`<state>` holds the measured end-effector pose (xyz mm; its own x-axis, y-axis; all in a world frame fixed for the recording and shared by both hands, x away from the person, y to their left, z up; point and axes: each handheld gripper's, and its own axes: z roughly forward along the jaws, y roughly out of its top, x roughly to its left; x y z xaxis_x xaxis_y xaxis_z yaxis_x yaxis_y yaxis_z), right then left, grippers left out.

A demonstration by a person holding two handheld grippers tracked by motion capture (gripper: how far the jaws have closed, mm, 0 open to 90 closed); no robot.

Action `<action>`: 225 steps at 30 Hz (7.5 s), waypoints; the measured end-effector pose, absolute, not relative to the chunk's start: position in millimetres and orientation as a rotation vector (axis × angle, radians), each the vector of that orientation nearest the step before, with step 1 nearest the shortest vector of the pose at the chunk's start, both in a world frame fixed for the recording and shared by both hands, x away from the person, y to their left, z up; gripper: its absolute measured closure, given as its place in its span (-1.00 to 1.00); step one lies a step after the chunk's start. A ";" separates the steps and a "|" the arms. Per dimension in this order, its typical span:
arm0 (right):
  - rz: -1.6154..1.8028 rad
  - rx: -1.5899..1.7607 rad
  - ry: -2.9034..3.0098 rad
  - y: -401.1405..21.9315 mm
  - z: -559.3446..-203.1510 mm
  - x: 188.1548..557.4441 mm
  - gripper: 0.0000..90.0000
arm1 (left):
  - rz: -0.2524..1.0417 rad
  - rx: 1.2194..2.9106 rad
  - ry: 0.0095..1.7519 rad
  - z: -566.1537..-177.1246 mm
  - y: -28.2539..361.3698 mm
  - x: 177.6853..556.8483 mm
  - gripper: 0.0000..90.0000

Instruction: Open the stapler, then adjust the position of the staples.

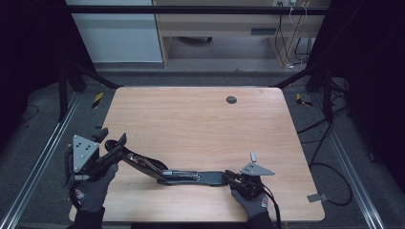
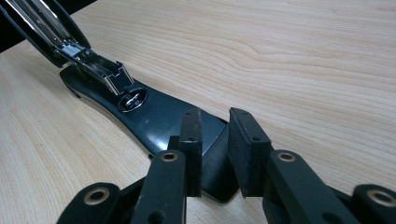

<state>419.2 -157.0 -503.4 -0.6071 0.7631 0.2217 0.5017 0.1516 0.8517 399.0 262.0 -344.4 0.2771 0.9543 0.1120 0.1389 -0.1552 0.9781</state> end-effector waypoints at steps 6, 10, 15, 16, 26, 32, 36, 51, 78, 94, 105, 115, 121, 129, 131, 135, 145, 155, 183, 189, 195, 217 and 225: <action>1.452 1.221 2.145 -160.7 -501.9 419.0 0.63 | 0.990 1.560 1.013 -344.3 249.4 396.9 0.07; 1.462 1.203 2.139 -164.9 -500.0 419.3 0.54 | 0.951 1.600 0.971 -350.9 235.0 394.9 0.12; 1.451 1.196 2.133 -167.3 -497.3 419.4 0.41 | 0.922 1.635 0.941 -358.6 223.4 392.0 0.14; 1.447 1.202 2.138 -167.8 -496.6 419.7 0.40 | 0.918 1.643 0.935 -360.7 220.4 391.1 0.14; 1.406 1.231 2.111 -180.2 -489.8 420.7 0.33 | 0.873 1.684 0.912 -377.8 207.2 383.3 0.15; 1.378 1.262 2.069 -194.7 -482.9 422.8 0.30 | 0.846 1.706 0.921 -389.3 204.1 380.7 0.13; 1.309 1.301 2.025 -208.5 -476.1 427.8 0.29 | 0.849 1.712 0.922 -391.7 202.2 380.3 0.12; 1.100 1.417 1.980 -236.6 -466.3 455.5 0.37 | 0.842 1.737 0.920 -400.4 200.1 380.8 0.07; 0.884 1.512 2.093 -221.5 -469.9 494.3 0.50 | 0.835 1.757 0.920 -402.3 198.6 382.4 0.06; 0.797 1.561 2.129 -212.6 -483.5 509.4 0.64 | 0.832 1.761 0.915 -402.5 198.6 382.5 0.05; 0.769 1.565 2.126 -213.2 -484.9 510.8 0.73 | 0.834 1.759 0.915 -401.8 199.3 382.2 0.05; 0.797 1.516 2.172 -217.1 -478.1 506.2 0.74 | 0.839 1.753 0.914 -400.6 199.8 381.4 0.05; 0.837 1.399 2.261 -217.0 -474.1 490.7 0.74 | 0.839 1.755 0.913 -400.5 199.3 381.1 0.05; 0.875 1.295 2.367 -219.1 -481.3 473.1 0.74 | 0.840 1.756 0.909 -399.9 198.5 380.4 0.05; 0.880 1.299 2.369 -218.3 -482.3 470.6 0.74 | 0.841 1.758 0.909 -400.3 198.3 380.7 0.05; 0.866 1.299 2.385 -217.7 -484.4 469.1 0.74 | 0.840 1.759 0.909 -400.6 198.4 380.9 0.05; 0.884 1.309 2.377 -217.2 -485.1 467.5 0.64 | 0.837 1.749 0.914 -397.9 200.5 380.1 0.05; 0.921 1.304 2.342 -220.8 -471.8 463.0 0.61 | 0.834 1.728 0.919 -393.0 203.9 379.1 0.04; 0.939 1.290 2.321 -214.8 -471.5 462.4 0.60 | 0.931 1.556 1.008 -338.3 254.6 386.8 0.01; 0.948 1.310 2.316 -216.5 -474.6 460.4 0.59 | 0.974 1.503 1.061 -334.8 278.6 384.9 0.01; 0.943 1.305 2.317 -220.2 -471.7 458.8 0.59 | 1.008 1.476 1.113 -339.6 297.6 380.5 0.01; 0.910 1.276 2.354 -219.8 -465.5 460.5 0.61 | 0.989 1.591 1.295 -409.4 326.5 384.6 0.00; 0.857 1.291 2.386 -217.7 -468.6 464.4 0.62 | 0.957 1.659 1.333 -434.6 325.6 390.0 0.00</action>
